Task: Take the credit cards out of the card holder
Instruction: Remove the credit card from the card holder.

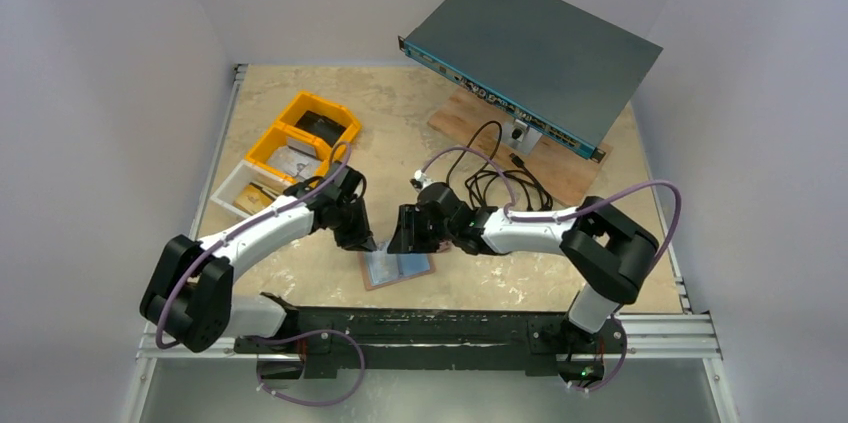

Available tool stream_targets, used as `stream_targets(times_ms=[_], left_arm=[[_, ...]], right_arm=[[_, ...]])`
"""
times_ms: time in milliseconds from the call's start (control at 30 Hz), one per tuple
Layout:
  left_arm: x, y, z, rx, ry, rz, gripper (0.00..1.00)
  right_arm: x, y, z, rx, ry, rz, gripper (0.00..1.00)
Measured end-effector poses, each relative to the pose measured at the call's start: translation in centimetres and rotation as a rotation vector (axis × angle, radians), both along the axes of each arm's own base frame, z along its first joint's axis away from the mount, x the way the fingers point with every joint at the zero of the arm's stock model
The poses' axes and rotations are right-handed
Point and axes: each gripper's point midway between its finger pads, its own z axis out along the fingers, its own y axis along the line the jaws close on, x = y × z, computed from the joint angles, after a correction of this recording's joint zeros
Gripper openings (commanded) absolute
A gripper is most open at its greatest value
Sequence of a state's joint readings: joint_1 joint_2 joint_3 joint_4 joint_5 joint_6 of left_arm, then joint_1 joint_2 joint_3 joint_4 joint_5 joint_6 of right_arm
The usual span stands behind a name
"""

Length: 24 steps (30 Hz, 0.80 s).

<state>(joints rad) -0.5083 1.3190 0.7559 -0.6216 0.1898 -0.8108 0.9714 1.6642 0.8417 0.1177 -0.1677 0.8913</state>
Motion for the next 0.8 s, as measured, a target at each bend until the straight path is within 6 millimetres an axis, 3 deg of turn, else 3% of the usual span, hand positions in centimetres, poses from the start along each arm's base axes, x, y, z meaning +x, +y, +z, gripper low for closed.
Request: stream_targets(times_ms=[400,800], left_arm=[[-0.8,0.4,-2.2,0.031,0.056,0.0,0.07],[-0.3,-1.0,-3.3,-0.008,0.072,-0.019,0.05]], right_arm=[[0.1,0.2,-1.9,0.039,0.06,0.01,0.42],[0.3,0.5,-2.5,0.092,0.105,0.018,0.42]])
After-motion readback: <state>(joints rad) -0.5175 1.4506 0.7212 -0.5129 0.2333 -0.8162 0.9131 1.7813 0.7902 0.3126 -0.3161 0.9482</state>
